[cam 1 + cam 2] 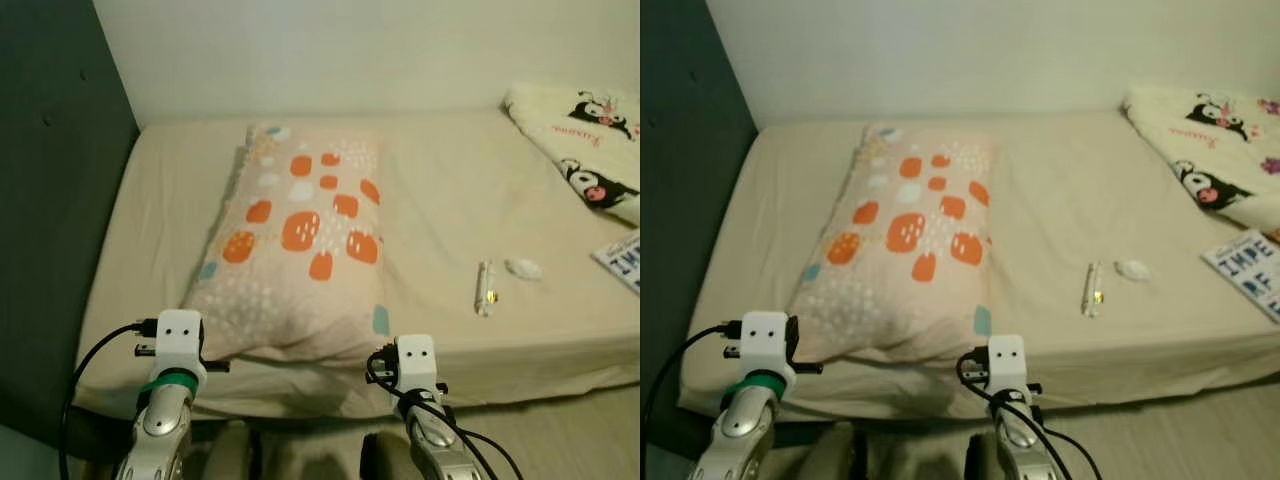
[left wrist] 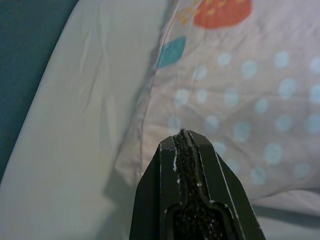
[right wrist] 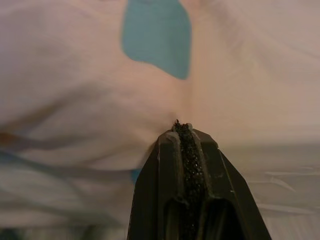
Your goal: Clean up the room
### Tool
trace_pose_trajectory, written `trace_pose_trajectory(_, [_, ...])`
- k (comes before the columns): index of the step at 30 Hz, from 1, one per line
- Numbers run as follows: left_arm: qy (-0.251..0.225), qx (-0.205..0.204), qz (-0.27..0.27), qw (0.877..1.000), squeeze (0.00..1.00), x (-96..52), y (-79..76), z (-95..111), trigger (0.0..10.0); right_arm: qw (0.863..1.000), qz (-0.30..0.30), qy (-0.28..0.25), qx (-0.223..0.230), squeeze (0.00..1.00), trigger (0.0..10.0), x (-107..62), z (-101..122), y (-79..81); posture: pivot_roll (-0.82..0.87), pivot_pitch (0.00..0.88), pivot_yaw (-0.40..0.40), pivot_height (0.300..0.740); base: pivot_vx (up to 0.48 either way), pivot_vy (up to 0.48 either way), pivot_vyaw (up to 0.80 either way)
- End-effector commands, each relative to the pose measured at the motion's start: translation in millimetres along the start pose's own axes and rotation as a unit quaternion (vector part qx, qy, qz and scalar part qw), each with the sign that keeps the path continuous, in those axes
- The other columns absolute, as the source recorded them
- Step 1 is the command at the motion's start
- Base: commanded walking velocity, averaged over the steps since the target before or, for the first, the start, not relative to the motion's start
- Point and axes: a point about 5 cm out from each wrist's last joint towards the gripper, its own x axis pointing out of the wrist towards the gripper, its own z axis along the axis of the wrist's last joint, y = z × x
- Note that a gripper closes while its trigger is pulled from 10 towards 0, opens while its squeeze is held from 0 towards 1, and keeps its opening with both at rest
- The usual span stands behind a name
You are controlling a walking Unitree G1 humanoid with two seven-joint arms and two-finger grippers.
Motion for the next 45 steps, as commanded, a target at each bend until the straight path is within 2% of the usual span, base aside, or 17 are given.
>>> trace_pose_trajectory(1, [-0.025, -0.003, 0.020, 0.999, 0.00, 0.7, 11.1, 7.0, 10.0, 0.999, 0.003, -0.038, 0.023, 0.00, 10.0, 4.0, 14.0, 2.0, 0.05, 0.064, 0.023, 0.595, 0.000, 0.000, 0.00])
trace_pose_trajectory(9, [-0.073, -0.006, 0.025, 0.997, 0.00, 16.5, 36.0, 25.6, 10.0, 0.996, -0.003, -0.062, 0.065, 0.00, 10.0, 20.7, 39.8, 3.5, 0.05, 0.082, 0.005, 0.595, 0.000, 0.000, 0.00])
trace_pose_trajectory(10, [-0.085, -0.005, 0.018, 0.996, 0.55, 21.7, 40.1, 31.1, 10.0, 0.995, -0.003, -0.063, 0.076, 0.00, 10.0, 25.6, 45.5, 4.1, 0.05, 0.092, -0.004, 0.595, 0.000, 0.000, 0.00])
trace_pose_trajectory(11, [-0.096, -0.009, 0.011, 0.995, 1.00, 26.6, 43.9, 37.6, 10.0, 0.993, -0.001, -0.066, 0.094, 0.00, 10.0, 30.2, 52.4, 5.0, 0.06, 0.102, -0.010, 0.595, 0.000, 0.000, 0.00])
trace_pose_trajectory(12, [-0.112, -0.013, -0.005, 0.994, 1.00, 31.7, 47.2, 45.9, 10.0, 0.991, 0.002, -0.065, 0.119, 0.43, 10.0, 35.6, 59.6, 6.2, 0.06, 0.111, -0.014, 0.595, 0.000, 0.000, 0.00])
trace_pose_trajectory(13, [-0.112, -0.013, -0.005, 0.994, 1.00, 31.7, 47.2, 45.9, 10.0, 0.991, 0.002, -0.065, 0.119, 0.43, 10.0, 35.6, 59.6, 6.2, 0.06, 0.111, -0.014, 0.595, 0.000, 0.000, 0.00])
trace_pose_trajectory(14, [-0.126, -0.014, -0.018, 0.992, 1.00, 35.0, 49.1, 52.7, 10.0, 0.987, 0.007, -0.062, 0.146, 1.00, 10.0, 39.6, 64.8, 7.3, 0.06, 0.115, -0.017, 0.595, 0.000, 0.000, 0.00])
trace_pose_trajectory(17, [-0.137, -0.018, -0.027, 0.990, 1.00, 37.4, 50.2, 58.1, 10.0, 0.982, 0.013, -0.058, 0.177, 1.00, 10.0, 42.5, 68.4, 8.1, 0.06, 0.128, -0.022, 0.595, 0.000, 0.000, 0.00])
trace_pose_trajectory(18, [-0.140, -0.049, -0.033, 0.988, 1.00, 46.7, 57.1, 64.7, 10.0, 0.966, 0.020, -0.044, 0.254, 1.00, 10.0, 51.4, 79.9, 9.8, 0.04, 0.175, -0.031, 0.595, 0.000, 0.000, 0.00])
trace_pose_trajectory(20, [-0.139, -0.063, -0.034, 0.988, 1.00, 49.4, 59.4, 66.0, 10.0, 0.960, 0.022, -0.040, 0.276, 1.00, 10.0, 53.7, 83.5, 10.4, 0.04, 0.175, -0.031, 0.595, 0.000, 0.000, 0.00])
trace_pose_trajectory(22, [-0.134, -0.091, -0.034, 0.986, 1.00, 54.7, 64.5, 64.0, 10.0, 0.945, 0.046, -0.028, 0.323, 1.00, 10.0, 58.1, 89.5, 16.6, 0.03, 0.206, -0.025, 0.595, 0.000, 0.000, 0.00])
trace_pose_trajectory(30, [-0.140, -0.132, -0.063, 0.979, 1.00, 64.8, 67.1, 69.4, 10.0, 0.925, 0.076, -0.033, 0.371, 1.00, 10.0, 63.1, 103.0, 26.5, 0.02, 0.263, -0.013, 0.595, 0.000, 0.000, 0.00])
trace_pose_trajectory(38, [-0.106, -0.177, -0.080, 0.975, 1.00, 72.5, 69.6, 60.1, 10.0, 0.906, 0.078, -0.041, 0.414, 1.00, 10.0, 65.6, 111.9, 32.2, 0.01, 0.295, 0.009, 0.595, 0.000, 0.000, 0.00])
trace_pose_trajectory(39, [-0.091, -0.206, -0.104, 0.969, 1.00, 75.2, 62.3, 57.0, 10.0, 0.901, 0.093, -0.042, 0.422, 1.00, 10.0, 65.6, 114.1, 37.3, 0.00, 0.300, 0.013, 0.595, 0.000, 0.000, 0.00])
trace_pose_trajectory(42, [-0.077, -0.233, -0.131, 0.961, 1.00, 76.3, 53.1, 54.0, 10.0, 0.898, 0.105, -0.042, 0.425, 1.00, 10.0, 65.3, 114.6, 40.9, 0.00, 0.300, 0.013, 0.595, 0.000, 0.000, 0.00])
trace_pose_trajectory(43, [-0.064, -0.255, -0.160, 0.951, 1.00, 76.0, 43.9, 50.5, 10.0, 0.895, 0.117, -0.042, 0.428, 1.00, 10.0, 64.7, 114.8, 44.3, 0.00, 0.304, 0.017, 0.595, 0.000, 0.000, 0.00])
trace_pose_trajectory(45, [-0.064, -0.255, -0.160, 0.951, 1.00, 76.0, 43.9, 50.5, 10.0, 0.895, 0.117, -0.042, 0.428, 1.00, 10.0, 64.7, 114.8, 44.3, 0.00, 0.304, 0.017, 0.595, 0.000, 0.000, 0.00])
